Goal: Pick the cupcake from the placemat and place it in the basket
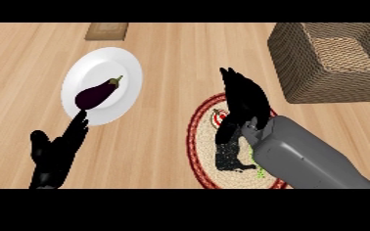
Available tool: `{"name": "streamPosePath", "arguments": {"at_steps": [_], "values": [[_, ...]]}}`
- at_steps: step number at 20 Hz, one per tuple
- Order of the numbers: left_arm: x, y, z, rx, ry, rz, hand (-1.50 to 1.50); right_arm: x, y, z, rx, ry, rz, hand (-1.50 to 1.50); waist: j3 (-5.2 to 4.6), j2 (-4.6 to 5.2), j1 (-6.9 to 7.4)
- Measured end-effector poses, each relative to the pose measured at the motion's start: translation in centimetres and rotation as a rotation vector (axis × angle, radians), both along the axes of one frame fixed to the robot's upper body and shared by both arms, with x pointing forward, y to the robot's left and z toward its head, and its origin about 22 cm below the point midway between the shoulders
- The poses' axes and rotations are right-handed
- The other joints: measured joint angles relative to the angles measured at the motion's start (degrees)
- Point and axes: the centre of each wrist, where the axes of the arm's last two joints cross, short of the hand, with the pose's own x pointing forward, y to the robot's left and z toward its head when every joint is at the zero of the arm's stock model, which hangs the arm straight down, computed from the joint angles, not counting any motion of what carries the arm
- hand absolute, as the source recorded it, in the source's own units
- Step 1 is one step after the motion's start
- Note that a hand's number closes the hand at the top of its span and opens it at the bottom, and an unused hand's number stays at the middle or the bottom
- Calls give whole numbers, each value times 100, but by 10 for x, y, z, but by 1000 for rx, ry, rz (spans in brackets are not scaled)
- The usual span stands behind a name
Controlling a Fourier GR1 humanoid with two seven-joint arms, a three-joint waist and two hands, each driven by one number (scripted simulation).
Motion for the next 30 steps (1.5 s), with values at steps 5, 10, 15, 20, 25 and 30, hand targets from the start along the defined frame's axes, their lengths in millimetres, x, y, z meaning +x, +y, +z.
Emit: {"name": "streamPosePath", "arguments": {"at_steps": [5, 10, 15, 20, 25, 30], "values": [[1, -8, -1, -1, 0, -6, 0, 5, 0, -11, -15, 44, -21, -150, -2, 7, 9], [1, -1, -2, 3, -4, -2, 0, 5, 3, -26, -30, 94, -35, -150, -1, 8, 11], [0, 0, -1, -3, -2, -6, 0, 3, 5, -39, -37, 107, -42, -150, 1, 4, 12], [2, -1, -4, 3, -3, -5, 0, 6, 6, -48, -46, 103, -60, -150, 13, 1, 14], [1, 2, 0, 3, -3, -13, 0, 7, 7, -55, -56, 105, -65, 150, 5, 6, 29], [3, -1, -1, -1, -1, -9, 0, 6, 10, -64, -133, 67, -23, 150, 3, 10, 32]]}}
